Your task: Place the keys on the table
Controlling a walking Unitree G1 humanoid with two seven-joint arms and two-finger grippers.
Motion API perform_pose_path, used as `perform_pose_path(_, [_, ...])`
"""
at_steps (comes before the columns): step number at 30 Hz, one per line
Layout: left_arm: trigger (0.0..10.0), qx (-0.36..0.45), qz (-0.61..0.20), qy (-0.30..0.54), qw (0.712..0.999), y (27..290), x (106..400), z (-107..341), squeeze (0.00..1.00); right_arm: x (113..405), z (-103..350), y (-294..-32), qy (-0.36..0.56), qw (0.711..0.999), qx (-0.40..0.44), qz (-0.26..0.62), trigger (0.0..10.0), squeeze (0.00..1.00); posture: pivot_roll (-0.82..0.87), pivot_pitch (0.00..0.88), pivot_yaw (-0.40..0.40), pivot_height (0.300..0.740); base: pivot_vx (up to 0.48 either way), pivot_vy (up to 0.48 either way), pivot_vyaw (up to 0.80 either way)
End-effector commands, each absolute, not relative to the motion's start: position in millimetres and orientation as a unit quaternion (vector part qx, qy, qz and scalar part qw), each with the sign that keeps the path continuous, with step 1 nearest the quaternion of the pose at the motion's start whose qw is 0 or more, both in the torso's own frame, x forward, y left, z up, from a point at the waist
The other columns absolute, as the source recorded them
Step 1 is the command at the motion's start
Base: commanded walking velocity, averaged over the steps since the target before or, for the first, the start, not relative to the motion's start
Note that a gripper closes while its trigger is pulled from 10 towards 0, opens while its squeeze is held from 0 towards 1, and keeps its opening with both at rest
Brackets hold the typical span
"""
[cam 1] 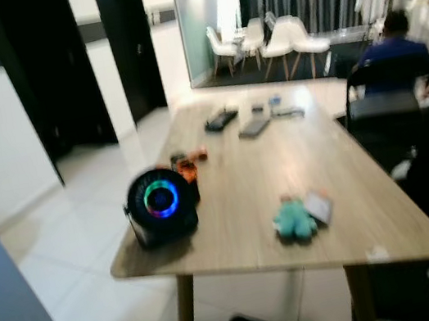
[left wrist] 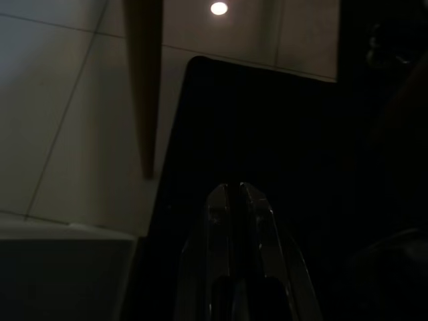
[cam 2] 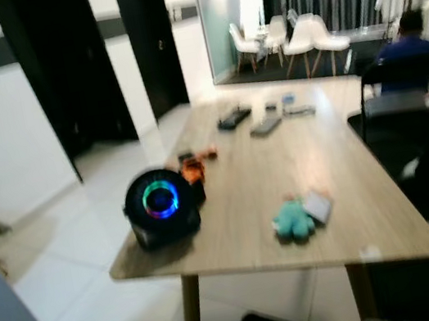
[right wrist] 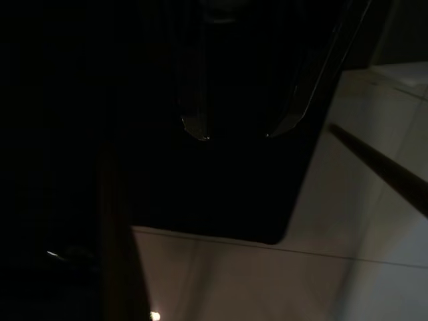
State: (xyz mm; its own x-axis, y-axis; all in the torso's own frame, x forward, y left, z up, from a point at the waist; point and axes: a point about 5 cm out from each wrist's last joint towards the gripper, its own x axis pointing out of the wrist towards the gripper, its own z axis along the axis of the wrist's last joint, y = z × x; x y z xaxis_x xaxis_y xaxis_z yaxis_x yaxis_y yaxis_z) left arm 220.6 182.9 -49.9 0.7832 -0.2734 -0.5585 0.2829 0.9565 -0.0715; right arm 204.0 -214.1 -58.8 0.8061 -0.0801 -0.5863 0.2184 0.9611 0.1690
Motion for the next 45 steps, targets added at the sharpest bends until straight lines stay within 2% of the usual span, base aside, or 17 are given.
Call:
perform_pose_path(1, [10.0, 0.010, -0.147, 0.297, 0.943, 184.7, 218.8, -50.8, 0.00, 199.9, -62.5, -209.1, 0.311, 0.940, 0.116, -0.075, 10.0, 0.00, 0.03, 0.027, 0.009, 0.740, -0.300, 0.000, 0.00])
perform_pose_path(7, [10.0, 0.016, -0.145, 0.297, 0.944, 186.0, 219.2, -50.4, 0.00, 199.3, -63.0, -208.5, 0.312, 0.940, 0.116, -0.074, 10.0, 0.00, 0.03, 0.033, 0.011, 0.740, -0.289, 0.000, 0.00])
perform_pose_path(15, [10.0, 0.019, -0.111, 0.291, 0.950, 191.7, 220.4, -49.3, 0.00, 198.7, -63.4, -208.0, 0.314, 0.940, 0.112, -0.072, 10.0, 0.00, 0.03, 0.034, 0.011, 0.740, 0.000, 0.000, 0.00])
perform_pose_path(38, [10.0, 0.017, -0.117, 0.281, 0.952, 190.3, 224.1, -46.4, 0.00, 197.3, -64.7, -205.4, 0.323, 0.941, 0.090, -0.047, 10.0, 0.00, 0.03, 0.034, 0.010, 0.740, 0.000, 0.000, 0.00])
perform_pose_path(45, [10.0, 0.018, -0.122, 0.283, 0.951, 189.4, 223.3, -47.0, 0.00, 196.7, -65.3, -205.2, 0.327, 0.940, 0.083, -0.042, 10.0, 0.00, 0.03, 0.032, 0.008, 0.740, 0.000, 0.000, 0.72])
